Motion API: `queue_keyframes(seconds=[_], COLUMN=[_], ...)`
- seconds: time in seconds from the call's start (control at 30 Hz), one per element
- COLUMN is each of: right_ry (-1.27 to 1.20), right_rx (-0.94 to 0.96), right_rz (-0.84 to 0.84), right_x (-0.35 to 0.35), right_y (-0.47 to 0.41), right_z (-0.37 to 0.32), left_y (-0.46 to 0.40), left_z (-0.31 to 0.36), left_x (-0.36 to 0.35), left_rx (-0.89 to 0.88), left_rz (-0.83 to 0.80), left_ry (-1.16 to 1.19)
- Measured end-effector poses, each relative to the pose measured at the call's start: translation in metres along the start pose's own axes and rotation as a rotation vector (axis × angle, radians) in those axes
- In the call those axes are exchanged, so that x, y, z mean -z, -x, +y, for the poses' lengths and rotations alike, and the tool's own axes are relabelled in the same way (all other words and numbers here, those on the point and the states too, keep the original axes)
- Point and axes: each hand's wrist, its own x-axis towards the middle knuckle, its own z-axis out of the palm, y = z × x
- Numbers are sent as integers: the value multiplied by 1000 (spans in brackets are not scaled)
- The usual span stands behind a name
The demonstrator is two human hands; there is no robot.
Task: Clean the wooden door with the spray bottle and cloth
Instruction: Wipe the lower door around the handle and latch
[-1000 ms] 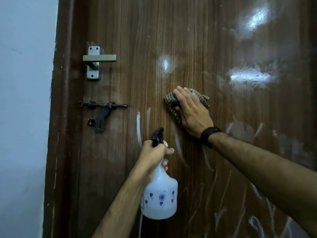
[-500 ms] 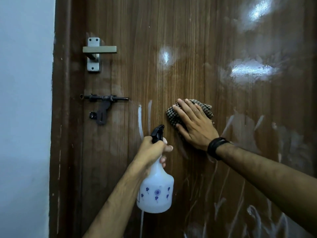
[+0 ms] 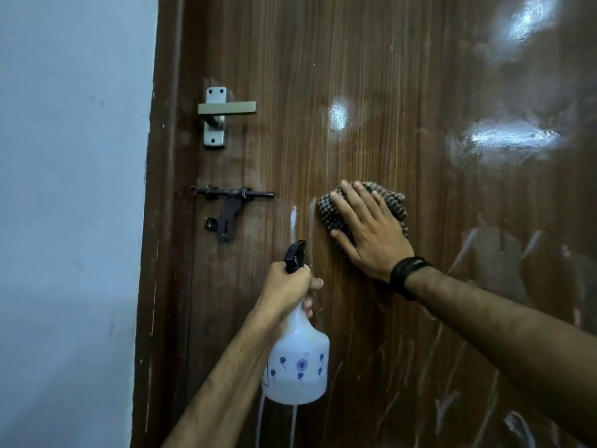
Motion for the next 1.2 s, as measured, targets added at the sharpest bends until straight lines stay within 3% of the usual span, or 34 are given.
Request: queue_keyframes(seconds=[0.17, 0.47, 0.73, 1.0, 1.2], right_ry=[-14, -35, 47, -40, 14], right_rx=[23, -94, 200, -101, 128], right_rz=[-27, 28, -72, 14, -42], right_x=[-10, 0, -23, -6, -17], right_y=[19, -71, 9, -73, -38], right_z=[-15, -26, -51, -53, -61], left_y=[5, 1, -3, -4, -5], left_z=[3, 9, 2, 0, 5], left_x=[10, 24, 38, 43, 30], left_rx=[-5, -32, -10, 1, -22], left_rz=[-12, 2, -25, 20, -26], left_ry=[11, 51, 46, 51, 60])
